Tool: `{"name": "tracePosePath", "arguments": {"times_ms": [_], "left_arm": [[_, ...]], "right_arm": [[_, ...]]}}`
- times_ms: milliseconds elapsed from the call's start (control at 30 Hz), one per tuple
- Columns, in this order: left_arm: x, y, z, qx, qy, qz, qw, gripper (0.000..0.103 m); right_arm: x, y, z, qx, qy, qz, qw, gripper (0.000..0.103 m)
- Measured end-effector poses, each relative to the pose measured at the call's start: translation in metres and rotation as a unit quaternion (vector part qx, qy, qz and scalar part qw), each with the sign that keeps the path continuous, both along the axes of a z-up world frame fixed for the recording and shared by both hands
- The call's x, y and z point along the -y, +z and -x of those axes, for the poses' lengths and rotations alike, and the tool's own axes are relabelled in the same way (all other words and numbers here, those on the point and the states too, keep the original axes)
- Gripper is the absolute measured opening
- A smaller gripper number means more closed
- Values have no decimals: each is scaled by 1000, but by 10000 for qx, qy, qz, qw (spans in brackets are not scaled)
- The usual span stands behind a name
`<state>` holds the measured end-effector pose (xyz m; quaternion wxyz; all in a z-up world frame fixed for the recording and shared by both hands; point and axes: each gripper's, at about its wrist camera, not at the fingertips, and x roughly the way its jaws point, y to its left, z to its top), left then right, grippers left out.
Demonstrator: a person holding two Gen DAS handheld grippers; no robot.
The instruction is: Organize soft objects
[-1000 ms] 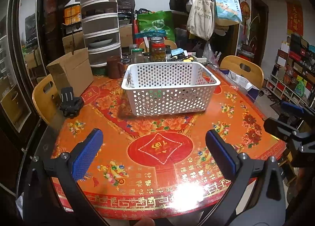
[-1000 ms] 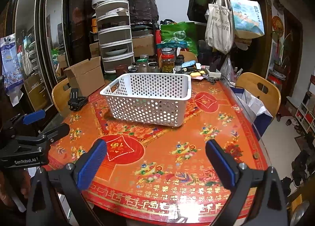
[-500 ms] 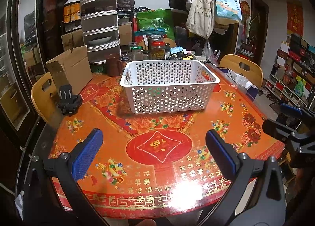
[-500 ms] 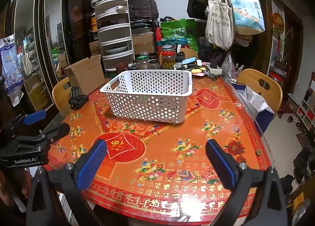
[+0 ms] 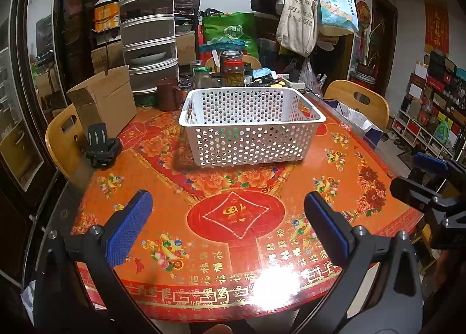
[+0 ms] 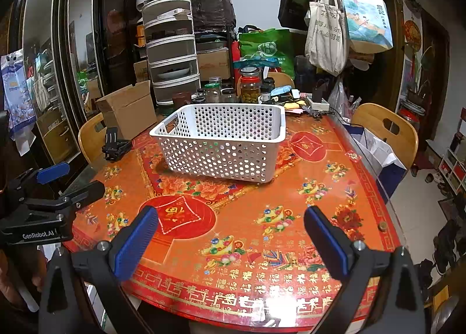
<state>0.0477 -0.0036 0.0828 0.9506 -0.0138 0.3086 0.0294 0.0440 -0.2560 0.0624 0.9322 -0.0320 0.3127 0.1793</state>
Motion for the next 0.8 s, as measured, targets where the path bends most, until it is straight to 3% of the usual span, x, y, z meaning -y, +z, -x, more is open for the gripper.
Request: {"name": "tracePosePath", "arguments": {"times_ms": [800], "left_arm": [[0,0,1,-26,-2,5,10000,103]], "right_arm": [[0,0,0,-6,-6,-3,10000,100]]}}
